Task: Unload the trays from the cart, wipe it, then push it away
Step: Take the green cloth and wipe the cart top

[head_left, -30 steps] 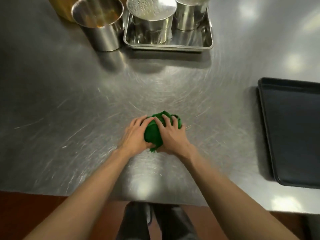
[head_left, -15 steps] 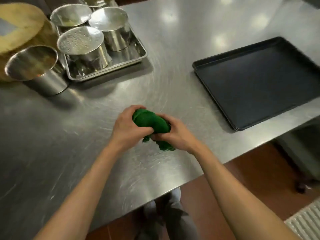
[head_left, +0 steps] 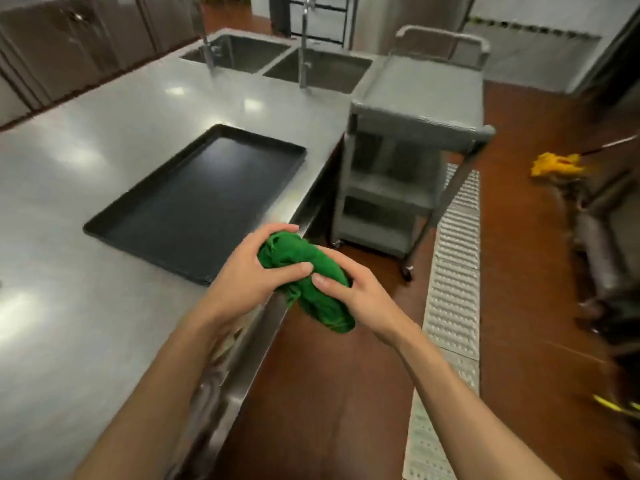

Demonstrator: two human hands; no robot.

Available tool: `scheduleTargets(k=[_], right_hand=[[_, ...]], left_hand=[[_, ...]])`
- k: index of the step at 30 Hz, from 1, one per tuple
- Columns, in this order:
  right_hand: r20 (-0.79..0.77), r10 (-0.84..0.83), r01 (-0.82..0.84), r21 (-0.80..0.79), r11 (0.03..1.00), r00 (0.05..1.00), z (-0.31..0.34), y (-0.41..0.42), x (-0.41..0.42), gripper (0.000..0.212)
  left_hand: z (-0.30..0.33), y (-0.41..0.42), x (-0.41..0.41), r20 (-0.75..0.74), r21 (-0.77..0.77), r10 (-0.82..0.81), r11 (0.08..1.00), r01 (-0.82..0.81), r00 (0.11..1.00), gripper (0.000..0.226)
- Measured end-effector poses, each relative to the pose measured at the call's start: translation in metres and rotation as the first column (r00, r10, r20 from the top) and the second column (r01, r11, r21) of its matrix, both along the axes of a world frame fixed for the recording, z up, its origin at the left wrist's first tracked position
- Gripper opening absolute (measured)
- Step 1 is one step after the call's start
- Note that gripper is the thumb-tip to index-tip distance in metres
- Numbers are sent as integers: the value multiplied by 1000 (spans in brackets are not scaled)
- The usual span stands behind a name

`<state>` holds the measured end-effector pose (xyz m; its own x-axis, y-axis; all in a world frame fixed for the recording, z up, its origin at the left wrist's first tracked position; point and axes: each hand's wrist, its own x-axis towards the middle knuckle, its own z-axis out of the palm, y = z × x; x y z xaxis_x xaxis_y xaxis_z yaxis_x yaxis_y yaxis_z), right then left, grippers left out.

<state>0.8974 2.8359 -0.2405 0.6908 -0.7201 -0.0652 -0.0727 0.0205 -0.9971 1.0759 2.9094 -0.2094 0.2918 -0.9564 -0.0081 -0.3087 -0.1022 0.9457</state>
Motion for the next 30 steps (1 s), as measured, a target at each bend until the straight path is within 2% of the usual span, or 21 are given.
scheduleTargets(k=[4,9,12,20,27,30], right_hand=[[-37,-166,163,-75,984,985,5,-46,-121,37],[18,-350,351,-59,935,937,23,-106,-258,32],[25,-422,423,-58,904,906,28,-144,-316,31],[75,-567,567,16,823,820,21,-279,-416,35],[131,-688,662,194,724,714,41,-419,-489,38],[146,-687,652,227,724,712,48,-476,-520,38]], left_hand=[[-2,-77,-120,-61,-40,-125,992,123,990,52],[15,-163,-252,-95,-103,-289,955,279,953,64],[21,-208,-308,-114,-140,-378,922,362,919,63],[9,-362,-409,-130,-174,-478,873,455,869,75],[30,-516,-487,-219,-193,-554,831,521,803,69],[39,-572,-515,-232,-184,-556,831,525,798,60]])
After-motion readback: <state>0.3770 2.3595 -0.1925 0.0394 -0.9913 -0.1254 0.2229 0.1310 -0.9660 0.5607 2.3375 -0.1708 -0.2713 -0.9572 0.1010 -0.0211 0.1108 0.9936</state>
